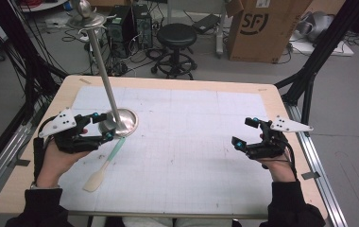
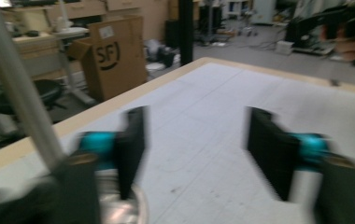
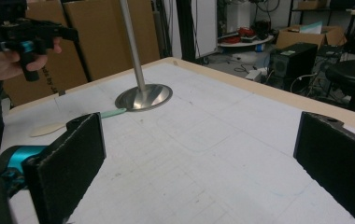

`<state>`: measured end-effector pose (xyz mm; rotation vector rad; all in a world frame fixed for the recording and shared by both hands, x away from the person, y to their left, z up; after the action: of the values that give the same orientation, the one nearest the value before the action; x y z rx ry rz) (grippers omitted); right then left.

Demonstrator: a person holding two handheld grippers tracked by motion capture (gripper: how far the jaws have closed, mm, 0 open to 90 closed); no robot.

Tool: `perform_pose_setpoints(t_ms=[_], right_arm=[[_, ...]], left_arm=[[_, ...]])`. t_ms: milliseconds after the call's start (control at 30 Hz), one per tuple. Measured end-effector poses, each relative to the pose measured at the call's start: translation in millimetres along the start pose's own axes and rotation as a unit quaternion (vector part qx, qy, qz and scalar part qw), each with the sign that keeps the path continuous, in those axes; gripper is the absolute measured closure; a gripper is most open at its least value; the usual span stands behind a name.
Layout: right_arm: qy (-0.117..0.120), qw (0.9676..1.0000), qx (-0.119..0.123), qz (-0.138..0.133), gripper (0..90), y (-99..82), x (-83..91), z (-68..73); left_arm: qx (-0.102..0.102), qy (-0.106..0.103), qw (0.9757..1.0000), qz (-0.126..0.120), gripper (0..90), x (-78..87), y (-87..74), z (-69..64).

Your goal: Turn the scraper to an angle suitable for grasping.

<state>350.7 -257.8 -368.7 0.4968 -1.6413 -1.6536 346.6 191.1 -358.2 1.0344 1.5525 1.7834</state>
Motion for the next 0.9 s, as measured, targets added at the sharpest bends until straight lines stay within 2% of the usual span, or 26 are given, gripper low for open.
perform_pose_setpoints(t_ms=[33, 67, 100, 133, 233, 300, 333, 367, 433, 500, 533, 567, 600, 700, 800, 867, 900], right_arm=[[-0.001, 1.0, 0.0, 0.0, 1.2, 0.0, -0.2, 0.0], [-0.001, 1.0, -0.001, 0.001, 1.2, -0.2, -0.4, 0.6], [-0.001, 1.0, 0.001, 0.001, 1.2, 0.0, -1.0, 0.9], [0.0, 1.0, 0.002, 0.002, 1.2, -0.2, -1.6, 1.5], [0.0, 1.0, 0.004, 0.004, 1.2, -0.4, -3.2, 2.9], [0.002, 1.0, 0.006, 0.006, 1.2, -0.7, -3.4, 4.3], [0.002, 0.9999, 0.008, 0.007, 1.2, -0.8, -3.3, 4.7], [0.002, 0.9999, 0.008, 0.007, 1.2, -0.8, -3.3, 4.7], [0.001, 1.0, 0.007, 0.006, 1.2, -1.7, -2.1, 6.0], [0.0, 1.0, 0.006, 0.008, 1.2, -3.0, -1.2, 6.1], [0.0, 0.9999, 0.005, 0.009, 1.2, -3.8, -1.0, 6.2], [-0.001, 0.9999, 0.004, 0.011, 1.2, -4.9, -0.7, 6.1], [-0.001, 0.9999, 0.004, 0.011, 1.2, -4.9, -0.7, 6.1], [-0.003, 0.9999, 0.002, 0.014, 1.2, -7.8, -0.4, 4.7], [-0.005, 0.9999, -0.001, 0.016, 1.2, -9.1, -0.1, 3.8], [-0.006, 0.9998, -0.002, 0.017, 1.2, -11.0, 0.1, 3.0], [-0.006, 0.9998, -0.001, 0.017, 1.2, -11.4, 0.2, 2.5]], left_arm=[[0.002, 0.024, 0.9997, 0.004, 68.4, 1.2, -2.0, 2.3], [0.015, 0.031, 0.9993, 0.012, 73.5, 2.1, -5.1, 4.3], [0.033, 0.03, 0.9989, 0.017, 78.2, 2.7, -7.9, 6.0], [0.04, 0.03, 0.9985, 0.02, 83.7, 3.3, -10.7, 7.3], [0.045, 0.022, 0.9981, 0.034, 89.7, 2.1, -19.9, 9.5], [0.052, 0.017, 0.9973, 0.049, 89.7, -1.3, -26.5, 10.2], [0.066, 0.007, 0.9952, 0.072, 89.7, -6.5, -34.0, 11.2], [0.066, 0.007, 0.9952, 0.072, 89.7, -6.5, -34.0, 11.2], [0.074, 0.005, 0.9924, 0.098, 89.7, -13.4, -43.0, 12.2], [0.083, -0.004, 0.989, 0.122, 89.7, -20.8, -53.9, 13.3], [0.087, -0.001, 0.9875, 0.131, 89.7, -24.3, -59.4, 14.8], [0.102, 0.004, 0.9832, 0.151, 89.7, -29.9, -70.9, 18.8], [0.102, 0.004, 0.9832, 0.151, 89.7, -29.9, -70.9, 18.8], [0.116, 0.008, 0.9792, 0.166, 89.7, -34.5, -84.0, 24.8], [0.119, 0.006, 0.9779, 0.172, 89.7, -37.5, -90.7, 27.9], [0.124, 0.012, 0.9746, 0.186, 89.7, -41.2, -98.5, 31.4], [0.124, 0.012, 0.9746, 0.186, 89.7, -41.2, -98.5, 31.4]])
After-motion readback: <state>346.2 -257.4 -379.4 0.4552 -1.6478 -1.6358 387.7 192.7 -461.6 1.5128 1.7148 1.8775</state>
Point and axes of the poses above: each handheld gripper's, and its own axes: x roughly backward along the jaws, y roughly out of its top, z roughly to its left, the point moved 7 cm from there along -x, roughly forward along the jaws, and after that the axes turned 6 degrees about -y, right-handed, at the moved point
